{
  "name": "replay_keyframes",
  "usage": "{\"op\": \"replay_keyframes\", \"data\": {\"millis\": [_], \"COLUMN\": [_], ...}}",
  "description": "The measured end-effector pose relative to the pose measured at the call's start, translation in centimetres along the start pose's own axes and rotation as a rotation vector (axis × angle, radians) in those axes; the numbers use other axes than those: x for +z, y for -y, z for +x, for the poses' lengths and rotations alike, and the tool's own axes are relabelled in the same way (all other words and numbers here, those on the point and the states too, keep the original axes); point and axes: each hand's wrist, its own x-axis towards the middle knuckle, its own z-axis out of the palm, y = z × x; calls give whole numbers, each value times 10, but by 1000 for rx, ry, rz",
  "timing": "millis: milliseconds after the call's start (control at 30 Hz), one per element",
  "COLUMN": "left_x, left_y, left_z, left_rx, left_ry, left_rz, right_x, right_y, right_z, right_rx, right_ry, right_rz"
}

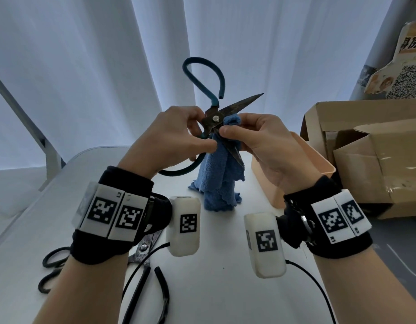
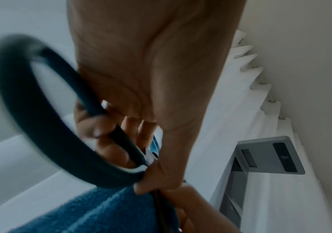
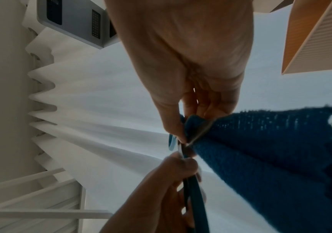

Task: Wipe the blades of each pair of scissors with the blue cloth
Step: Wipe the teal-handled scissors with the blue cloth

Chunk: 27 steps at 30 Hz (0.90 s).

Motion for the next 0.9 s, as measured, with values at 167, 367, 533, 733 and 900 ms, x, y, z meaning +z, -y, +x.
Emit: {"op": "replay_keyframes", "data": {"millis": [167,367,533,733,900], "left_x": [1,1,-2,-5,-5], "left_y": [3,4,6,5,6], "left_z": [4,6,6,6,6], "left_rx": [-23,-47,-46,-58,-56], "left_ry": [-10,-72,-84,-98,-117], "left_rz": [-101,-158,-143,-166,-154], "right_x": [6,1,-6,-11,-16], "right_y": [0,5,4,-3,-2], "right_z": [-1,-3,1,5,2], "right_rx": [-5,44,138,155,147], "right_ry": [-12,-48,-118,-98,15], "right_rz": [38,46,28,194,117]}}
